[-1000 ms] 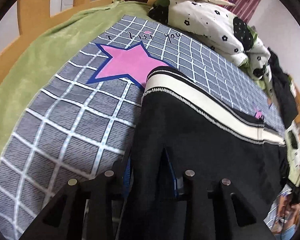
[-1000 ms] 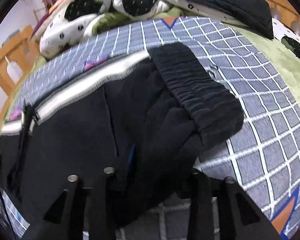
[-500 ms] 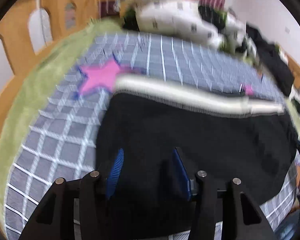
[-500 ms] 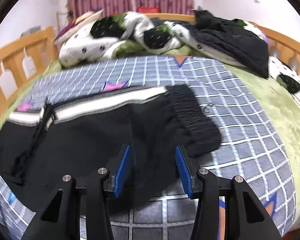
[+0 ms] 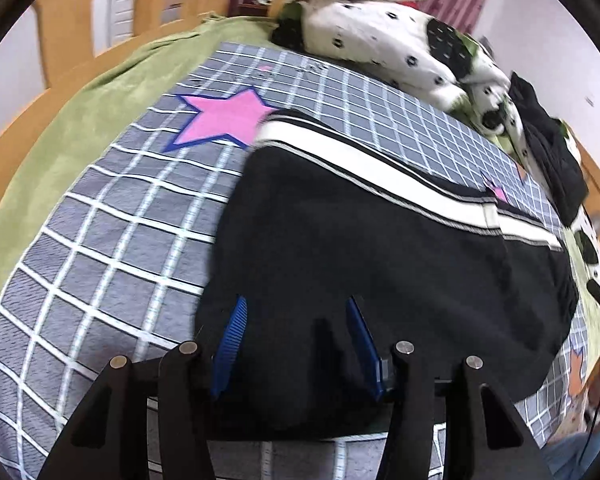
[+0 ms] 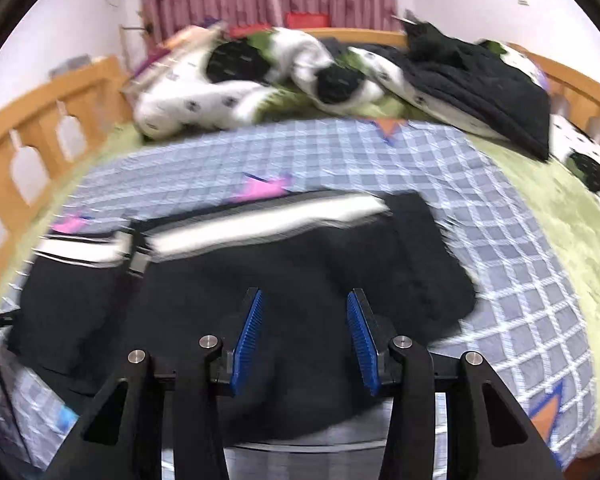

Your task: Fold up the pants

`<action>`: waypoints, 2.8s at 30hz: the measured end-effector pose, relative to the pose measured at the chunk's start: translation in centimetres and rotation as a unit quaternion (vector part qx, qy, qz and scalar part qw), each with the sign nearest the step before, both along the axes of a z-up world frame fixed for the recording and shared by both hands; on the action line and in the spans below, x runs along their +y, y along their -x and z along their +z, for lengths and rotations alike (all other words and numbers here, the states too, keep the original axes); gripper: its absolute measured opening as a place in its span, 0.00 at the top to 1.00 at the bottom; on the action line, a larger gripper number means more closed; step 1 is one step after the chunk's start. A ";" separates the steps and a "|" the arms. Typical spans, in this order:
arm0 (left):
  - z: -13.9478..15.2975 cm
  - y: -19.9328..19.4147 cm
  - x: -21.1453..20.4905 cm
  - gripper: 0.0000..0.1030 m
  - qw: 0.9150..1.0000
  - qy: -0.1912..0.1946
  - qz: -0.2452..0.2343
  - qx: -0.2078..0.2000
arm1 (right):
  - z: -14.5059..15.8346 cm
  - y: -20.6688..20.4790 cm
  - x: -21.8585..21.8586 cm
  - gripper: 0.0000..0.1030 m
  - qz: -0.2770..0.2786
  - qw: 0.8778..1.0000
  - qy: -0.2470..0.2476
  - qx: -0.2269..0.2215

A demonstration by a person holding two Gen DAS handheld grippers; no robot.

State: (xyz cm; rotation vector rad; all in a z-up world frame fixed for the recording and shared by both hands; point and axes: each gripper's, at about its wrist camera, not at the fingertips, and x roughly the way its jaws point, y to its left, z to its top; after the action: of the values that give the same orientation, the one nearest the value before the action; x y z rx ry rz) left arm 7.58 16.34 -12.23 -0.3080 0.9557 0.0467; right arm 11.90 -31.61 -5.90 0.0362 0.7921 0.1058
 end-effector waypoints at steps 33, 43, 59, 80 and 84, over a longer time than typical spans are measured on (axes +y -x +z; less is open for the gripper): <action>-0.7 -0.2 6.2 0.52 0.995 0.102 0.023 0.001 | -4.9 -4.6 20.5 0.75 0.186 0.978 0.085 0.041; -1.2 -1.3 6.2 0.52 0.995 0.093 0.026 0.005 | -4.3 -6.3 18.2 0.95 0.161 0.987 0.011 0.029; -0.9 0.9 2.4 0.52 1.000 0.009 -0.021 -0.010 | -2.1 -2.4 12.3 0.57 0.073 0.997 -0.004 0.024; -4.6 5.4 3.2 0.52 0.994 0.102 0.032 -0.017 | -9.3 0.8 4.9 0.45 0.057 0.998 0.021 0.030; -4.8 5.6 2.7 0.52 0.995 0.091 0.025 -0.026 | -9.4 1.0 5.3 0.35 0.050 0.998 0.032 0.021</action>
State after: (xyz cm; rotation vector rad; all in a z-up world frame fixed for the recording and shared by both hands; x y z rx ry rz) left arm 2.01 19.07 -17.06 -0.4989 0.9027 -0.0021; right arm 10.94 -26.30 -15.26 -0.0629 0.8399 0.1745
